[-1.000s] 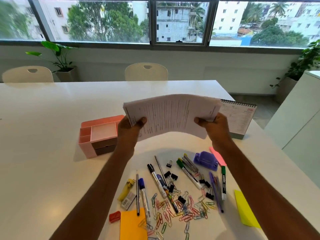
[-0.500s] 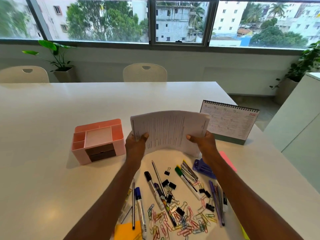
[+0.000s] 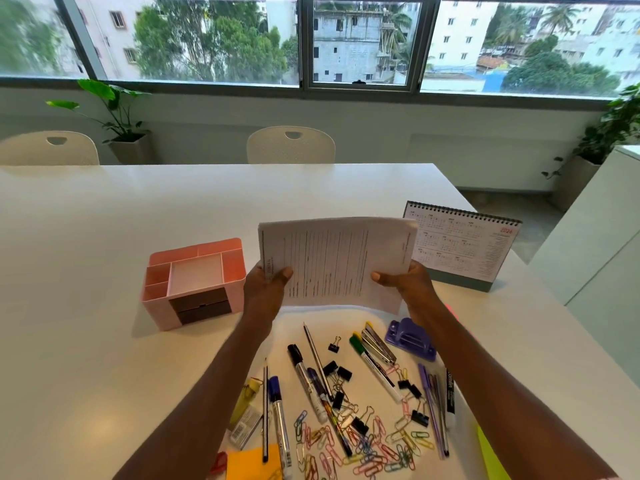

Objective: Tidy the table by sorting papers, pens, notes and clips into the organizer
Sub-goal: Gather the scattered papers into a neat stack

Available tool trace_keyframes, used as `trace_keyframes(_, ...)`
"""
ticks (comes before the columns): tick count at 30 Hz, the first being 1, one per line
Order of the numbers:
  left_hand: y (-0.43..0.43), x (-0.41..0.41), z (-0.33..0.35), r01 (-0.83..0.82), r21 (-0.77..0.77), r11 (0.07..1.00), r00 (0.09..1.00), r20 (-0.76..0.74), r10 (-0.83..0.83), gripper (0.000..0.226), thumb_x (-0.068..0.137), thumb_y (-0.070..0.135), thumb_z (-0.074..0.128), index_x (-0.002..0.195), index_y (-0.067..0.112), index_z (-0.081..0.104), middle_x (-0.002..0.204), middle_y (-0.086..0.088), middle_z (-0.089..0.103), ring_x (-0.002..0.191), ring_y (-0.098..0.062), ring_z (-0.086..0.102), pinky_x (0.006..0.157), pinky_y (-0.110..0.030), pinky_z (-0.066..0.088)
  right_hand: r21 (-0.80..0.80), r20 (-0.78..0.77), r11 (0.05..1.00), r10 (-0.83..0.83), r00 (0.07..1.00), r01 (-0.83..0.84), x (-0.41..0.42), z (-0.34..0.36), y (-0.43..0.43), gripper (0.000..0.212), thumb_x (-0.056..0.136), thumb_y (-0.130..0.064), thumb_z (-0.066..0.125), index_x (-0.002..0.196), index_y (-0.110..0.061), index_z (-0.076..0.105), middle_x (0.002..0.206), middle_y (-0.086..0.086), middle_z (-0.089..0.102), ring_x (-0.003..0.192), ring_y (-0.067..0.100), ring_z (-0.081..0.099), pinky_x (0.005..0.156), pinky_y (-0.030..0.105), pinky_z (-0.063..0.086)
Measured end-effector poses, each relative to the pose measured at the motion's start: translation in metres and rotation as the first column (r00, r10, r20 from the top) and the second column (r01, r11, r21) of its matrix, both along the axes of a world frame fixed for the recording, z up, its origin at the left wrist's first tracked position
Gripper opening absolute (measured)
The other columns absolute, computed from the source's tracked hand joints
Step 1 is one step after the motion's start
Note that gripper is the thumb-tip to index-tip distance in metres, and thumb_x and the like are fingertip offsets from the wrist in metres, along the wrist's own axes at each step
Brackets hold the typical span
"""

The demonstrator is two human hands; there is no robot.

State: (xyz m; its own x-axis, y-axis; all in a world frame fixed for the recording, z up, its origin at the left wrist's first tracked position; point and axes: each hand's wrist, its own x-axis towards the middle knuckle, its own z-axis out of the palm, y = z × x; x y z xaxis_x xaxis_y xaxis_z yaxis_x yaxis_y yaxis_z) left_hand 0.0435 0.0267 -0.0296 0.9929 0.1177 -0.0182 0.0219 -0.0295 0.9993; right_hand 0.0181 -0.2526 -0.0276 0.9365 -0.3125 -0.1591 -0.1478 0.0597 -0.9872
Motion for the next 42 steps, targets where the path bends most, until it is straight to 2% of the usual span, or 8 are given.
trace_keyframes(6,0.009,0.01,0.041,-0.095,0.277,0.956,0.951,0.308,0.006,0.019,0.099,-0.002,0.06,0.114,0.009,0.063,0.101,0.001,0.068,0.1,-0.023,0.067,0.071,-0.021,0.061,-0.26,0.273,0.961,-0.023,0.962,0.097,0.001,0.055,-0.018,0.055,0.076,-0.005,0.089,0.124,-0.015,0.063,0.119,0.001,0.07,0.108,0.017,0.066,0.091,0.04,0.064)
trace_keyframes(9,0.008,0.014,0.059,-0.169,0.452,0.876,0.878,0.473,-0.074,0.011,0.098,-0.001,0.061,0.109,0.002,0.063,0.099,-0.004,0.068,0.095,-0.026,0.069,0.071,-0.026,0.062,-0.692,0.39,0.695,0.13,0.912,0.197,0.003,0.075,-0.009,0.064,0.077,-0.022,0.091,0.133,-0.027,0.061,0.135,-0.004,0.064,0.119,0.014,0.058,0.094,0.034,0.051)
trace_keyframes(12,0.001,0.016,0.074,-0.215,0.539,0.814,0.822,0.55,-0.147,0.008,0.096,0.005,0.06,0.099,0.012,0.06,0.094,0.0,0.069,0.089,-0.027,0.071,0.072,-0.044,0.065,-0.817,0.406,0.545,0.309,0.86,0.19,0.006,0.088,0.005,0.039,0.083,-0.021,0.085,0.12,-0.018,0.072,0.122,-0.002,0.071,0.106,0.016,0.066,0.083,0.027,0.05)
trace_keyframes(17,-0.005,0.014,0.089,-0.382,0.551,0.742,0.737,0.666,-0.115,0.006,0.095,0.019,0.064,0.1,0.02,0.062,0.099,0.009,0.069,0.095,-0.021,0.067,0.099,-0.059,0.05,-0.706,0.407,0.702,0.297,0.864,0.091,0.002,0.083,0.018,0.015,0.092,-0.008,0.075,0.1,-0.021,0.074,0.089,-0.019,0.071,0.079,-0.006,0.068,0.065,0.01,0.051)
trace_keyframes(20,-0.004,0.014,0.087,-0.443,0.416,0.794,0.785,0.608,0.119,0.056,0.087,0.025,0.08,0.136,0.025,0.053,0.139,0.002,0.06,0.132,-0.021,0.055,0.12,-0.05,0.035,-0.577,0.409,0.814,0.213,0.887,0.07,0.002,0.077,0.019,0.015,0.09,-0.007,0.077,0.099,-0.019,0.075,0.092,-0.012,0.075,0.082,-0.001,0.07,0.068,0.014,0.055)
trace_keyframes(23,-0.002,0.01,0.076,-0.29,0.196,0.937,0.906,0.372,0.203,0.093,0.086,0.03,0.086,0.157,0.024,0.027,0.158,-0.005,0.044,0.144,-0.022,0.044,0.113,-0.038,0.041,-0.372,0.413,0.928,0.127,0.902,0.04,-0.001,0.072,0.022,0.022,0.09,-0.008,0.079,0.107,-0.02,0.074,0.099,-0.006,0.078,0.085,0.009,0.074,0.072,0.023,0.061)
trace_keyframes(28,-0.008,0.01,0.051,0.197,-0.188,0.962,0.979,0.091,-0.182,0.04,0.1,0.024,0.07,0.136,0.011,0.056,0.126,-0.005,0.074,0.117,-0.033,0.07,0.085,-0.036,0.064,-0.162,0.375,0.987,0.055,0.925,0.007,-0.004,0.059,0.031,0.027,0.088,-0.011,0.081,0.111,-0.023,0.073,0.106,-0.003,0.079,0.087,0.009,0.076,0.071,0.022,0.062)
trace_keyframes(42,-0.039,0.008,0.016,0.004,-0.003,1.0,0.985,0.173,-0.003,0.006,0.108,0.019,0.055,0.114,0.02,0.056,0.111,-0.001,0.07,0.1,-0.023,0.073,0.081,-0.038,0.066,-0.005,0.312,0.999,-0.044,0.949,0.048,0.01,0.007,0.042,0.038,0.092,-0.01,0.078,0.126,-0.014,0.061,0.119,0.005,0.074,0.104,0.019,0.073,0.084,0.033,0.065)
